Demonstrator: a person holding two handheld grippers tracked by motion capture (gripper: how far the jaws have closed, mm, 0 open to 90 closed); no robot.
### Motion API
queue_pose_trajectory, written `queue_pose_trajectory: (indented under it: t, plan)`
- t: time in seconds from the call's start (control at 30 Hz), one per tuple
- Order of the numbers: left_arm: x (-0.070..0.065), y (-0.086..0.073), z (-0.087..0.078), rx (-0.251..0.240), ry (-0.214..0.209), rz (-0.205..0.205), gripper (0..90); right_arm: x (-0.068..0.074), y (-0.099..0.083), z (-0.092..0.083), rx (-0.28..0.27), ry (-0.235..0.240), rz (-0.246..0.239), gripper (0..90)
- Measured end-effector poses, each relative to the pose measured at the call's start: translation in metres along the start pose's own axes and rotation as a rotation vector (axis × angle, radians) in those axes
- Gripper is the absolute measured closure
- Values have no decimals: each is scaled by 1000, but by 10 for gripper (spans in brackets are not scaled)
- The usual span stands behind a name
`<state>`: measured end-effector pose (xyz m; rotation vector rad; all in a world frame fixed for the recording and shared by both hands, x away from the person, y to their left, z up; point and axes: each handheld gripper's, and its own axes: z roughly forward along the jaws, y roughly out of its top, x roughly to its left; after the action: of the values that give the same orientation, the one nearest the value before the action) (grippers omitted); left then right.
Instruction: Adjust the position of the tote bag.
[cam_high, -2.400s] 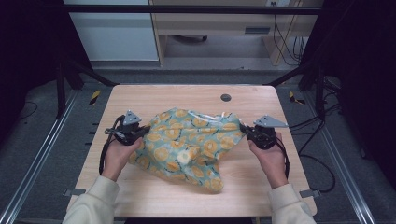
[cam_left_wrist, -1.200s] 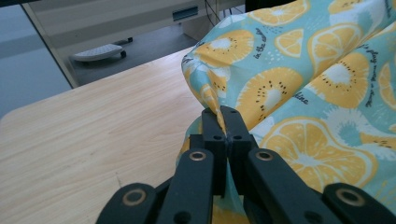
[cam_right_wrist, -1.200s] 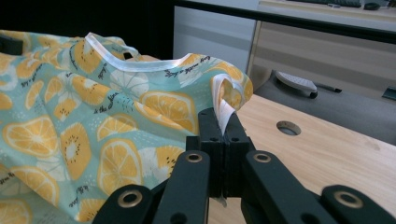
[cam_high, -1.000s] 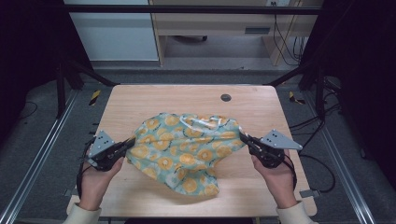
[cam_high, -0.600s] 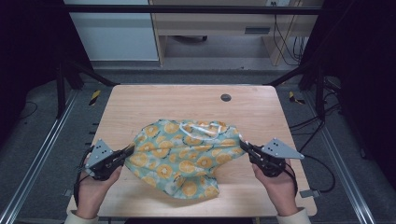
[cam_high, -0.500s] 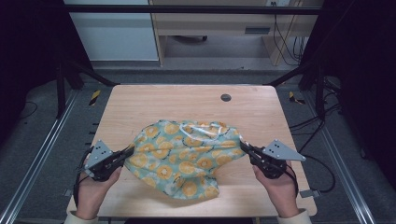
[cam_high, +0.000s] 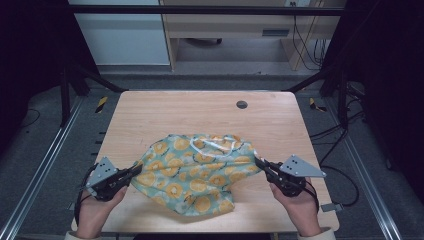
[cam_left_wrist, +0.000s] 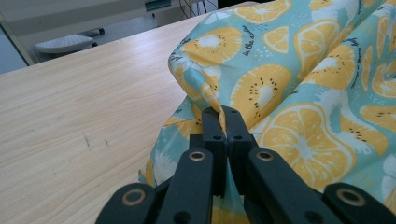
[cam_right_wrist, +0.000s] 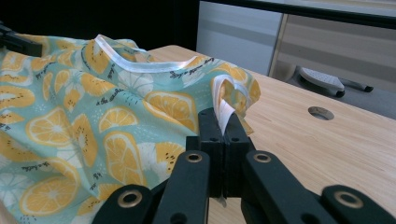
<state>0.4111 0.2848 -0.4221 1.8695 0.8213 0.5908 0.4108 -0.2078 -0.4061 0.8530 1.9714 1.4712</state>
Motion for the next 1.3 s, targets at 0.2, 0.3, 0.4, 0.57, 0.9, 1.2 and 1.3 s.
queue_pose_trajectory:
  t: [0.2,0.3,0.4,0.57,0.9,1.2,1.3]
  plan:
    - [-1,-2,-3,-6,-6,-2,900,1,-1,-2,-10,12,-4,898]
    - [-2,-3,-3,1,-8,2,900,1,-2,-2,-6,19,-7,899]
    - [-2,-4,-3,7,-10,7,900,1,-2,-3,-4,22,-9,898]
    - [-3,-5,-4,16,-12,16,900,2,-4,-3,3,29,-17,898]
    - [-6,-10,-2,58,-32,41,900,3,-12,-4,43,50,-41,899]
    - [-7,-11,-2,85,-48,55,900,3,-15,-4,54,57,-47,899]
    - [-7,-13,-1,106,-51,61,900,5,-17,-2,67,62,-50,898]
